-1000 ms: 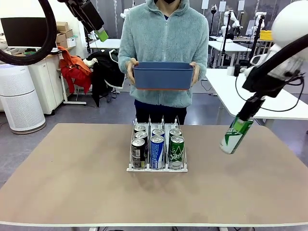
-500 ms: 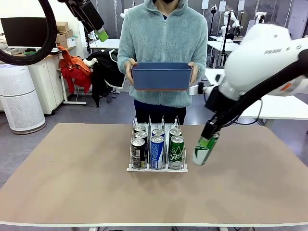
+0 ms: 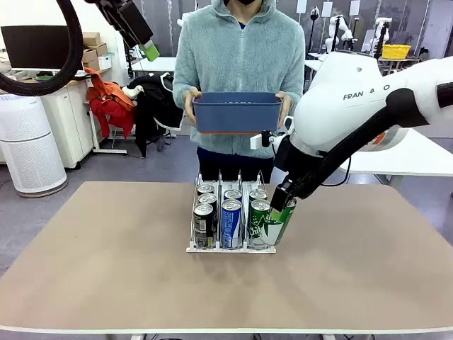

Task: Fill the beverage cans into the dispenser.
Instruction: Place the picked Sprite in the line of the Automatic Can Dispenser with the same cans.

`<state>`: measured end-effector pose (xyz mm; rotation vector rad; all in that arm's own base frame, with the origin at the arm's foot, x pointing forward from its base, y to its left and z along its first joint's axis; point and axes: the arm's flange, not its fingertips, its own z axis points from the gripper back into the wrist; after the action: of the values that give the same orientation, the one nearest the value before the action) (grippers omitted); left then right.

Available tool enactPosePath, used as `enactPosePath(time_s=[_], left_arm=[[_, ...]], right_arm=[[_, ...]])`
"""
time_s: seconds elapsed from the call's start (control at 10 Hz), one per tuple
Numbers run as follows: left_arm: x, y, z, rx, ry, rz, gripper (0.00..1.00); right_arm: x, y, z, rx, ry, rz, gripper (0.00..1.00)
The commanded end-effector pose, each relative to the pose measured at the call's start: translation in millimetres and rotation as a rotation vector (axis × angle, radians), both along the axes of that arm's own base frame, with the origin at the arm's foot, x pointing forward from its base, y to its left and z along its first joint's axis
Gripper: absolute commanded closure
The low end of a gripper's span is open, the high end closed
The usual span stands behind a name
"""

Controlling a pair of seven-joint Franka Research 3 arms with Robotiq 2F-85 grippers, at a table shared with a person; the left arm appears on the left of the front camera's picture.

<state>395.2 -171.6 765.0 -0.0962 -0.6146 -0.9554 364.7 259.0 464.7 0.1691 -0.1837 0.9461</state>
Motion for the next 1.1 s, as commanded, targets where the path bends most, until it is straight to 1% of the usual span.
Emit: enactPosePath(time_s=[0.0,0.1,0.3,0.4,0.5,0.6,0.7,0.8,0.9,1.0], left_arm=[[0,2,0,-0.001,0.001,0.001,0.0],[0,2,0,-0.001,0.001,0.001,0.0],[0,2,0,-0.001,0.001,0.001,0.0],[0,2,0,-0.001,0.001,0.001,0.0],[0,2,0,-0.001,0.001,0.001,0.0],[0,2,0,-0.001,0.001,0.001,0.0],[0,2,0,-0.001,0.001,0.001,0.0],[0,2,0,-0.001,0.001,0.001,0.0],[0,2,0,-0.001,0.001,0.001,0.0],[0,2,0,-0.001,0.001,0.001,0.0]], right_arm=[[-5,-6,0,0.001,0.006,-0.036,0.42],[-5,-6,0,0.001,0.006,-0.036,0.42],[4,-4,-4,0.005,0.014,0.013,0.42],[9,2,-9,0.038,0.012,0.005,0.42],[16,7,-12,0.035,0.003,0.011,0.42],[24,5,-9,0.033,0.009,0.024,0.42],[30,7,-7,0.036,0.005,0.036,0.42],[36,13,-8,0.029,-0.024,0.044,0.42],[41,17,-8,0.027,-0.034,0.043,0.42],[43,17,-7,0.024,-0.027,0.041,0.42]])
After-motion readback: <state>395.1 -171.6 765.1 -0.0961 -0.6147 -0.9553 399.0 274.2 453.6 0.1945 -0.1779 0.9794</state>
